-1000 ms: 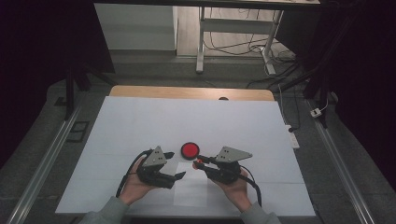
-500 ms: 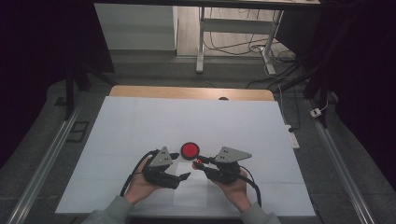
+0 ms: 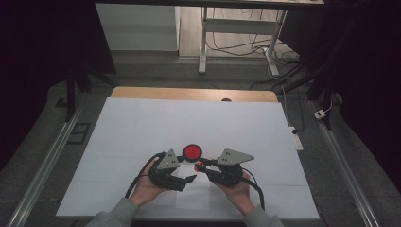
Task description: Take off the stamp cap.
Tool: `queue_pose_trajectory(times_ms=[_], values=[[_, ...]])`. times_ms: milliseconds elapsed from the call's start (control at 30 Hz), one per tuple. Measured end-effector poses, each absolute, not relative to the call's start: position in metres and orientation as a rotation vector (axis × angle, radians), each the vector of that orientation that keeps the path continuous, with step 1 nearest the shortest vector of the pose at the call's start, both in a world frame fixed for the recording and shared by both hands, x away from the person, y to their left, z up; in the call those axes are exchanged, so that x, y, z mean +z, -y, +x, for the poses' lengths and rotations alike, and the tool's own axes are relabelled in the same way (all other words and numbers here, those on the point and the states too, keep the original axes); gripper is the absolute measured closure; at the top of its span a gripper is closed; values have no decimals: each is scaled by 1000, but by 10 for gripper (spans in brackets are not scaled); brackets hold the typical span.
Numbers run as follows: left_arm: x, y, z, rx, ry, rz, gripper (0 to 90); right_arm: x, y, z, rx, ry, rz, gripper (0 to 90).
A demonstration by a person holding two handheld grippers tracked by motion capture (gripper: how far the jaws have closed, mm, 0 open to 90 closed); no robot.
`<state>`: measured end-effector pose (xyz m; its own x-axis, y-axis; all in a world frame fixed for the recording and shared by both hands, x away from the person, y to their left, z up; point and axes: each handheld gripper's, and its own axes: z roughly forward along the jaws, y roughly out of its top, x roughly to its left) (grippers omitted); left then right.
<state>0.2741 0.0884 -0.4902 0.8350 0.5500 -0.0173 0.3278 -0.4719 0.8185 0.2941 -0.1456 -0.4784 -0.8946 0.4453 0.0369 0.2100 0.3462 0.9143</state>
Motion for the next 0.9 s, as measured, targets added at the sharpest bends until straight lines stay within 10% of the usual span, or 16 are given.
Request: queue_pose_trajectory(times_ms=[900], values=[[-498, -68, 279, 336, -605, 2158, 385, -479, 145, 294, 1572, -2389, 590, 717]])
